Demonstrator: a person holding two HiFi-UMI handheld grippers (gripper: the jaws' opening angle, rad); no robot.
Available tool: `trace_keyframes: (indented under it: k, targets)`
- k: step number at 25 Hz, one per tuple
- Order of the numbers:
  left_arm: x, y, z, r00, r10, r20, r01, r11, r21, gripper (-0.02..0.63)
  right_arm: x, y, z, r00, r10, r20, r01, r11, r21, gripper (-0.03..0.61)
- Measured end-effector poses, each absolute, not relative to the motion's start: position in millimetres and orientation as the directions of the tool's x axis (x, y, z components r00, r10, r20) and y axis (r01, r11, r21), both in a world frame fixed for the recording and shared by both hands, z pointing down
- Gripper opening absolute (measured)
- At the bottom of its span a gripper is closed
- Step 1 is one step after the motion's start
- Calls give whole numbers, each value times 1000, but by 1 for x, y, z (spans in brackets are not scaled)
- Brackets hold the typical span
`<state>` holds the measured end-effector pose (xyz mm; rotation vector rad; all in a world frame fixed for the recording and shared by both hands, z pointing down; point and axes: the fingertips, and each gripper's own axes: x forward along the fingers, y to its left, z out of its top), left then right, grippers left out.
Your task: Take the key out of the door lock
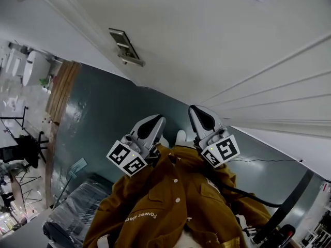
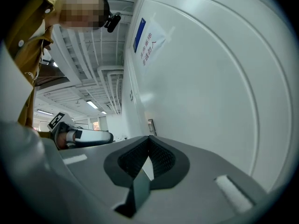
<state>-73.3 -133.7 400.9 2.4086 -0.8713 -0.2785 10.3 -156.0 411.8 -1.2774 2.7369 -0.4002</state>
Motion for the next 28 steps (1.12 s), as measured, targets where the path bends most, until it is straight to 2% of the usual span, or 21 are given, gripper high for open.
trace_keyframes:
  k: [4,10,12,15,20,25,28]
  targets:
    - [-82,-153,405,763,-646,-13,-511,-615,601,-3,3,-165,410,-645,-763,31,-740,614,-274,6]
    - [-127,-195,441,688,-725,-42,-463,-482,744,-2,3,-173,409,-631,-775,29,-753,603,-265,5]
    - [-143,-212,455,663,-747,-51,-417,-424,804,84,4,-174,410,-623,-782,30,-759,595,-265,5]
    - [-170,-242,476,599,-797,-73,-342,-338,877,134,9,-177,413,-603,-797,35,-775,575,-262,5]
    - [-212,-295,500,464,-878,-119,-180,-225,958,138,14,-172,414,-581,-812,47,-792,552,-260,5]
    - [-235,-344,521,409,-897,-165,-53,-204,977,158,13,-170,418,-570,-819,62,-803,540,-252,5]
    - [-247,-362,542,377,-914,-152,-6,-166,986,164,15,-167,419,-566,-821,75,-808,534,-250,5]
